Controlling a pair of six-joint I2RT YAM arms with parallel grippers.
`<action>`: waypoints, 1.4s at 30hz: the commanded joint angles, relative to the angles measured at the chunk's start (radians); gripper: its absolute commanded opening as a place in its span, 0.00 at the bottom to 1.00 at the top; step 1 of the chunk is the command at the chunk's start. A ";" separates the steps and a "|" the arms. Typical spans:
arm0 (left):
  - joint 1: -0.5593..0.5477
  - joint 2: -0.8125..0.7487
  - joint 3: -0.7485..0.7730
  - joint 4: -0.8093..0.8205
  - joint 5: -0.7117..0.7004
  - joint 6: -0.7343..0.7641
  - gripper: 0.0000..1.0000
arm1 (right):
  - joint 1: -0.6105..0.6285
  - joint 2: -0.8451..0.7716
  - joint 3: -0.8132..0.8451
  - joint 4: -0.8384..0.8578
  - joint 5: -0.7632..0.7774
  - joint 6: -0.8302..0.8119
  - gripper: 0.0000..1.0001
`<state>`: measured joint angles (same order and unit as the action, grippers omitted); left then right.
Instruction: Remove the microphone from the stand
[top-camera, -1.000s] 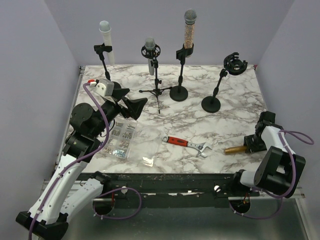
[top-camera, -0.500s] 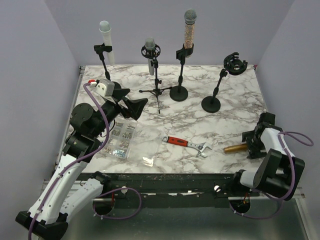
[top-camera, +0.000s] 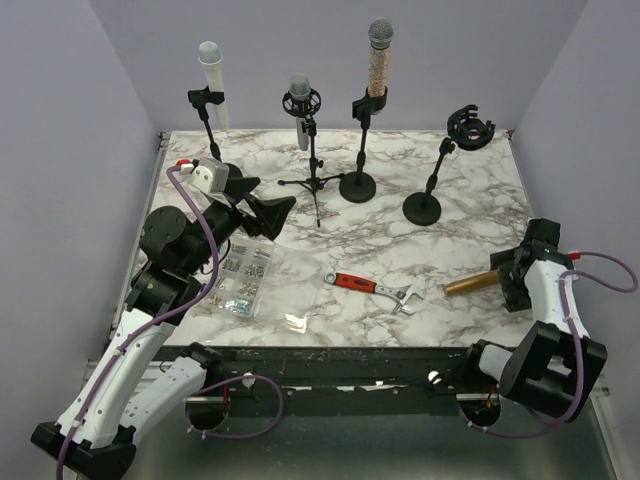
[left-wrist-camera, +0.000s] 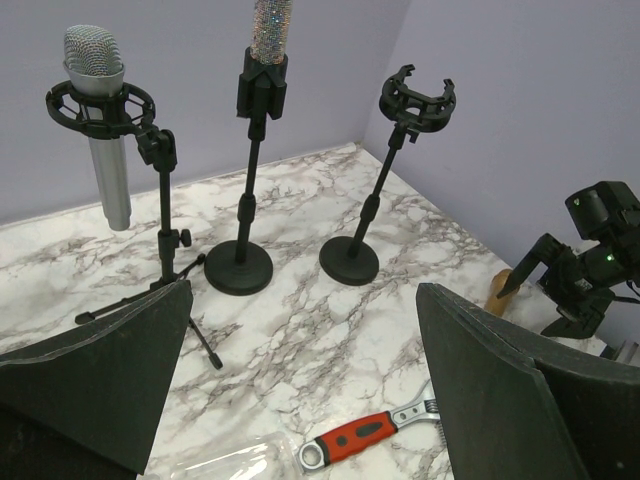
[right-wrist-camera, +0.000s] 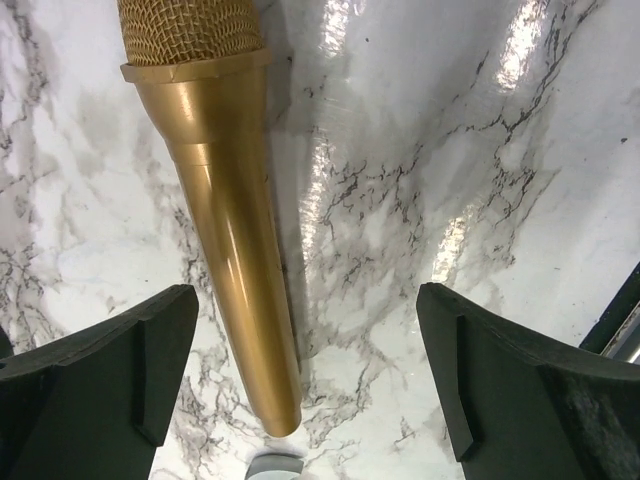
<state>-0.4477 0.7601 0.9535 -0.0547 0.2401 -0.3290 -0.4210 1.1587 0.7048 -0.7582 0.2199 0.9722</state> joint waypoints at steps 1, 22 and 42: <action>-0.010 -0.009 0.030 -0.014 -0.006 0.007 0.99 | -0.007 -0.019 0.029 -0.011 0.004 -0.045 1.00; -0.018 0.001 0.032 -0.016 0.003 -0.001 0.98 | 0.101 -0.132 0.130 0.065 -0.030 -0.222 1.00; -0.024 0.007 0.037 -0.023 0.009 -0.004 0.99 | 0.304 0.042 0.275 0.738 -0.632 0.034 1.00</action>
<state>-0.4606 0.7696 0.9592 -0.0643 0.2405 -0.3298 -0.1555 1.1706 0.9150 -0.2295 -0.3687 0.8837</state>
